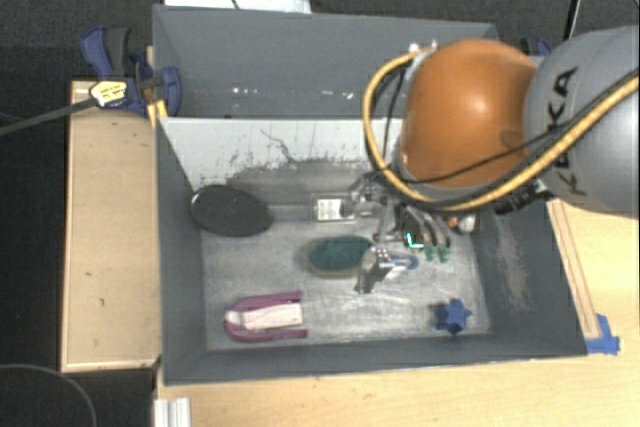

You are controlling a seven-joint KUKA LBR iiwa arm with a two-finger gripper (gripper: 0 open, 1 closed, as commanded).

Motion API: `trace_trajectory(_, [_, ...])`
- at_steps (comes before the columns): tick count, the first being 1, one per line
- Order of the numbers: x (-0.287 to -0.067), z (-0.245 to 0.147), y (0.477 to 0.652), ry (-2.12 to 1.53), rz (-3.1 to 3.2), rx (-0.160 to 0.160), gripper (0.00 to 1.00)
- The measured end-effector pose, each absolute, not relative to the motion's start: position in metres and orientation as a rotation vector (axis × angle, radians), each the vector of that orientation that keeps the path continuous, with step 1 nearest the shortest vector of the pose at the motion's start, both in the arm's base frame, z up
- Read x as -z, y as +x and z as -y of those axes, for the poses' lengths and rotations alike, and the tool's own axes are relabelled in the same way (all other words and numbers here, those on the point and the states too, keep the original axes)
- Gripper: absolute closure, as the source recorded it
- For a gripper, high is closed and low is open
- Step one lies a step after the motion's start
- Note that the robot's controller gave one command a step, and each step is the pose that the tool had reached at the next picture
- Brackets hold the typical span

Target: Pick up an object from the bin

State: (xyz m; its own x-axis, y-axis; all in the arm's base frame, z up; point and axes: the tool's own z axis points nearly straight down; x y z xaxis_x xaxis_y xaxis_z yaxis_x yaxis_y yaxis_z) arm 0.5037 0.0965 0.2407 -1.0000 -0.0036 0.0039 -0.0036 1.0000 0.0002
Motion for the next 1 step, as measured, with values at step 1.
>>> trace_trajectory(1, [-0.0982, -0.1069, 0.5676, 0.314, 3.121, 0.000, 0.00])
